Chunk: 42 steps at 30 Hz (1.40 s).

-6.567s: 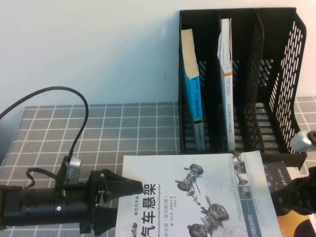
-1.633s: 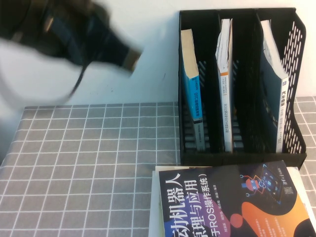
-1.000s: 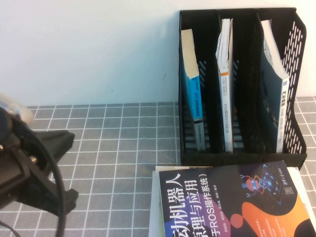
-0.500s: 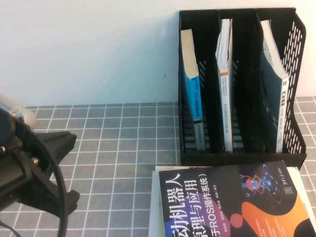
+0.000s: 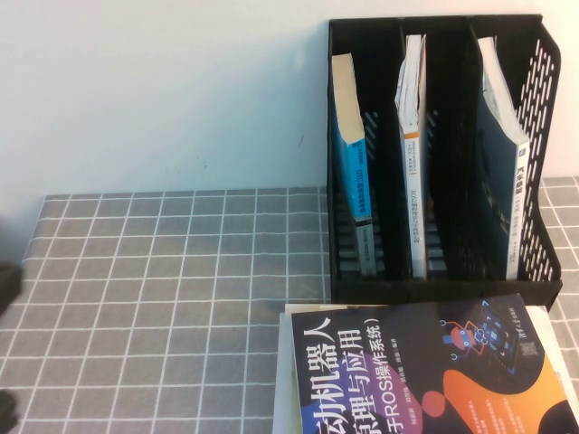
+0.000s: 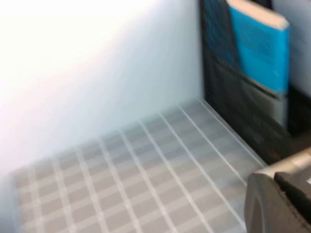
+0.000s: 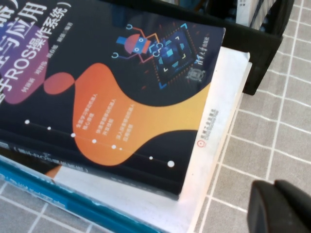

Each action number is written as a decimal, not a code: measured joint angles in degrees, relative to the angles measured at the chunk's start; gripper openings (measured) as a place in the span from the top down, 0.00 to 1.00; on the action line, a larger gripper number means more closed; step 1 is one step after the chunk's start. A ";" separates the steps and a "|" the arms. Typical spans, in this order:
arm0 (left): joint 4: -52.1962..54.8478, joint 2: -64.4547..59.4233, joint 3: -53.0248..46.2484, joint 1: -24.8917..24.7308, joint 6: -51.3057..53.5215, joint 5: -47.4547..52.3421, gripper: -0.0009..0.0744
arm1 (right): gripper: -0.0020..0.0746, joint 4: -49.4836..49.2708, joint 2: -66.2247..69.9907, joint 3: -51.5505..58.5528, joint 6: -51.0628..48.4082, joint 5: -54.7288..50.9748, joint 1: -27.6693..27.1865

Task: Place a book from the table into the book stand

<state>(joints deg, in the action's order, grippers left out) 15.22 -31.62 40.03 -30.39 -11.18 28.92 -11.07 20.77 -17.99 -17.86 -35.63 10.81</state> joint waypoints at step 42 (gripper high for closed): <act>-19.03 32.44 -40.57 27.77 5.57 -9.47 0.99 | 0.98 -0.15 0.00 0.09 0.00 -0.25 0.00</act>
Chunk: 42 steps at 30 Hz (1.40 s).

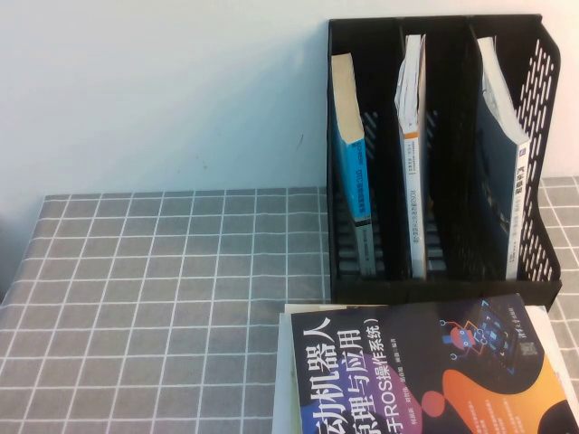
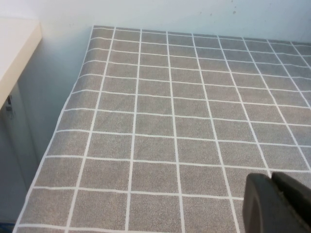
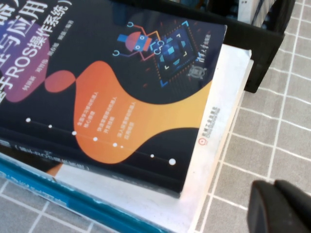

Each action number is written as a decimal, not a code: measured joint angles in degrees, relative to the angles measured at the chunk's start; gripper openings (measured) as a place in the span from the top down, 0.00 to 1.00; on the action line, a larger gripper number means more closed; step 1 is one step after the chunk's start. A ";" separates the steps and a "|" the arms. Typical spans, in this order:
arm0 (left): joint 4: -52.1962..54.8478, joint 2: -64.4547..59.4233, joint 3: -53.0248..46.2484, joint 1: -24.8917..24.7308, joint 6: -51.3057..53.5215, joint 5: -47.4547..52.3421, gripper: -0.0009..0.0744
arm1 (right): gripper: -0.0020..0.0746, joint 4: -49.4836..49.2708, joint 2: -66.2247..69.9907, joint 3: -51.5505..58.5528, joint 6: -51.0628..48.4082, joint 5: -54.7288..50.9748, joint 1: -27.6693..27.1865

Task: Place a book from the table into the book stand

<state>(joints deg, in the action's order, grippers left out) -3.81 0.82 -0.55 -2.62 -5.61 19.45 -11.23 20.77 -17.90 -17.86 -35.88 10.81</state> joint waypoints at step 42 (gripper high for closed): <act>-0.28 0.09 0.00 0.00 -0.11 0.00 0.99 | 0.98 10.34 -21.55 19.32 9.24 16.16 -11.48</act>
